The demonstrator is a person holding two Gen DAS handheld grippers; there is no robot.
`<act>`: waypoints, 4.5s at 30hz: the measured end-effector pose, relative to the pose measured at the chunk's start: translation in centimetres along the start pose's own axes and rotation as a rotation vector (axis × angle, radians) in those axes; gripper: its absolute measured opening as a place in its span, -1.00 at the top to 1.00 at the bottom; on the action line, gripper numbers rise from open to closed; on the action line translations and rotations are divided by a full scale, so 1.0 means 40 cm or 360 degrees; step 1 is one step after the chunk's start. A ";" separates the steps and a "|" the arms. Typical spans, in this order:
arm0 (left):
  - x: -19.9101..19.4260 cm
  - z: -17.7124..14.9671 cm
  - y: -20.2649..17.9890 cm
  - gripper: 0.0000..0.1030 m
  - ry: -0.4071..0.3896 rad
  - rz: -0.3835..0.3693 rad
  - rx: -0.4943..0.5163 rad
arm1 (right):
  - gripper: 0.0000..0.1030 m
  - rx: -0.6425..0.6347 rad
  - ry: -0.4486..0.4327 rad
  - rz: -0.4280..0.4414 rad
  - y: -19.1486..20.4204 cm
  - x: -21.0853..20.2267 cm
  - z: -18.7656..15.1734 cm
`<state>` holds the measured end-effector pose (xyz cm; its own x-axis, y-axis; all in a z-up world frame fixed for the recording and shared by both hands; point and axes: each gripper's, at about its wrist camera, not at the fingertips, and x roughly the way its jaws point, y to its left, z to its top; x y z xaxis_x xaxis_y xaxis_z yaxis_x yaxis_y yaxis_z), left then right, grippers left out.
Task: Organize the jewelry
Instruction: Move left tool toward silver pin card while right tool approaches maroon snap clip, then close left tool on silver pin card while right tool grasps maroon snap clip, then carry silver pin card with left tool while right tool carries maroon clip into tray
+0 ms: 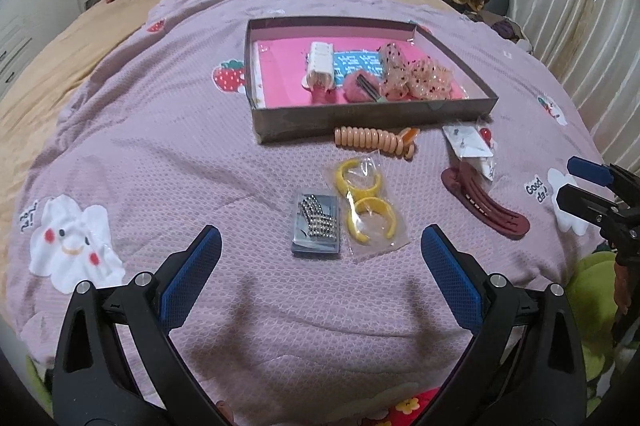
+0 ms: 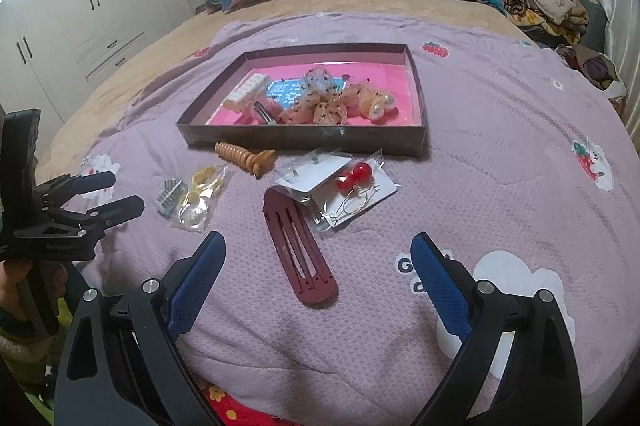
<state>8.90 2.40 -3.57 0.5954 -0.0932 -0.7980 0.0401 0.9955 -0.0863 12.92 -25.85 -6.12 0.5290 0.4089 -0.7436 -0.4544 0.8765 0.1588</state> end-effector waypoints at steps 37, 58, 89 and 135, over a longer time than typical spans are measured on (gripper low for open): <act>0.099 -0.011 0.104 0.25 0.0099 -0.0065 -0.0167 | 0.37 -0.0339 0.0242 0.0088 0.125 0.238 0.006; 0.014 0.027 0.101 0.50 -0.0016 -0.0098 -0.0137 | 0.38 -0.0206 0.0027 0.0272 0.149 0.087 0.035; -0.003 0.251 -0.096 0.51 -0.0177 -0.0224 0.0095 | 0.38 0.0055 -0.0249 0.0081 -0.080 -0.043 0.124; 0.270 0.419 -0.086 0.51 -0.0020 -0.0225 0.0019 | 0.38 0.0096 -0.0145 0.0005 -0.175 0.190 0.354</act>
<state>28.63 -1.71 -1.90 0.5931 -0.2326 -0.7708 0.1341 0.9725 -0.1903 30.27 -25.30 -3.70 0.5917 0.4309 -0.6814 -0.4139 0.8876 0.2019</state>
